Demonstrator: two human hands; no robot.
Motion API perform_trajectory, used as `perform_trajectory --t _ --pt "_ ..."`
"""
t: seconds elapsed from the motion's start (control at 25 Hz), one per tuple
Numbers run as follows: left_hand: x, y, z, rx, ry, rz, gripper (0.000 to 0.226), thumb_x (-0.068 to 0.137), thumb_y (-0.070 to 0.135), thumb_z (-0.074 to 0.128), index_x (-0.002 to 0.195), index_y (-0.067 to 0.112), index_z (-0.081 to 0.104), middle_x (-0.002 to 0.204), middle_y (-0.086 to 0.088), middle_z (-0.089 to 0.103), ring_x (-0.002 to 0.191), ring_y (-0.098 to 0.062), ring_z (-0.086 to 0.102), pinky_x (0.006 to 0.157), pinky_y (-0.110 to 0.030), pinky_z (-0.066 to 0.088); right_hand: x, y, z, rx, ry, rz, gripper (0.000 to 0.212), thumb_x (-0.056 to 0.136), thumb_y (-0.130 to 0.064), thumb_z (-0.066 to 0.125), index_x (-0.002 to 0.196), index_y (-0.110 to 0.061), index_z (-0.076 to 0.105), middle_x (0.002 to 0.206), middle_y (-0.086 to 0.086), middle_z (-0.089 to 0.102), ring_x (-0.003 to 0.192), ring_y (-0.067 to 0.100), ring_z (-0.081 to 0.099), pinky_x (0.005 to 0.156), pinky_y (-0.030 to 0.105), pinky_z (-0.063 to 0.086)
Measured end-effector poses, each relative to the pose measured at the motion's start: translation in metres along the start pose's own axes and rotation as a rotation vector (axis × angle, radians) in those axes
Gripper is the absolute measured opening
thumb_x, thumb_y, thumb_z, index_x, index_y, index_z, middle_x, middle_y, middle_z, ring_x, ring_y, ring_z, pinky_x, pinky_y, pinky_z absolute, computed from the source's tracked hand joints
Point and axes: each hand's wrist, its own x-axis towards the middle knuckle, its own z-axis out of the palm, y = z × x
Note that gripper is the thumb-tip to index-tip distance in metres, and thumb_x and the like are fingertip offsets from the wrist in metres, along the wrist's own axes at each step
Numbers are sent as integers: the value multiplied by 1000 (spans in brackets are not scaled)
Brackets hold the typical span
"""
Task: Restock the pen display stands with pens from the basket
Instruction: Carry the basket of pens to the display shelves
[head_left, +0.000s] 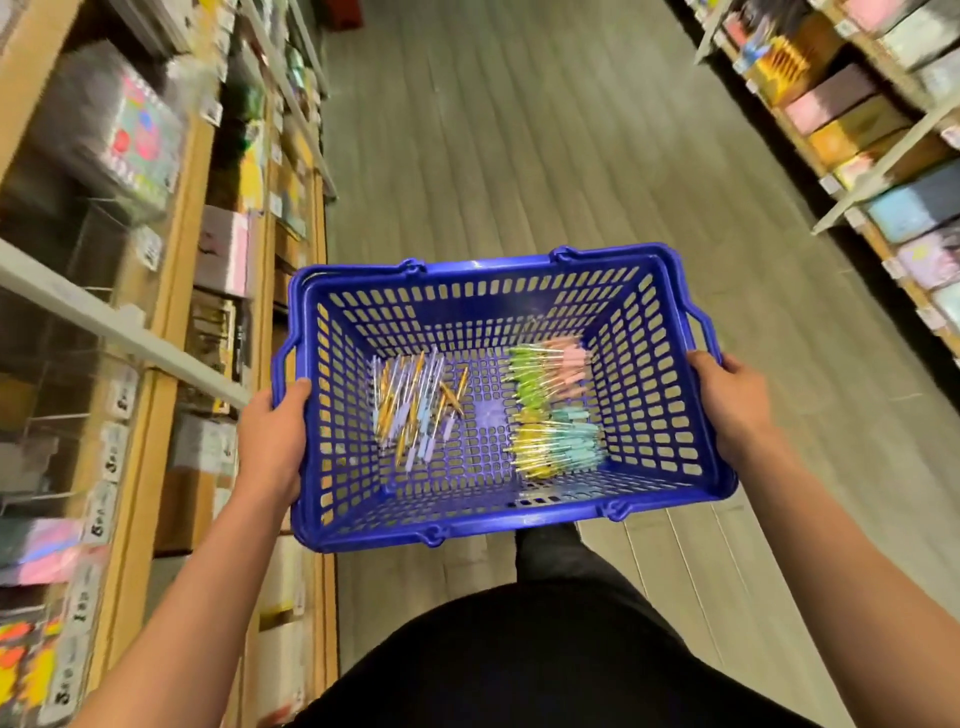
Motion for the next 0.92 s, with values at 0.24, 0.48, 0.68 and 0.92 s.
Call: perform_trajectory --t 0.24,0.48,0.68,0.92 --pt "118 68 86 1 49 -11 18 85 40 68 90 23 64 87 -8 78 77 -28 76 69 -49 64 133 -105 66 -39 -37 26 46 67 -60 66 98 -27 63 77 4 78 66 28 76 71 57 62" --pt "226 140 154 -31 48 -18 18 90 42 65 97 26 65 89 -3 79 76 -24 77 57 -34 61 240 -215 134 -119 -30 -47 25 77 -54 64 86 -31 64 79 1 78 70 24 76 77 50 63" --pt "344 190 199 -29 58 -10 17 90 43 65 97 27 65 90 -4 79 76 -24 77 60 -37 62 330 -283 216 -108 -39 -49 27 84 -53 64 93 -28 60 74 -1 77 61 22 75 58 35 61" --pt "506 267 242 10 75 -32 14 92 38 63 91 25 65 93 -9 78 89 -36 75 80 -53 62 425 -374 332 -89 -20 0 26 84 -51 66 91 -27 60 70 0 76 58 23 75 52 34 60"
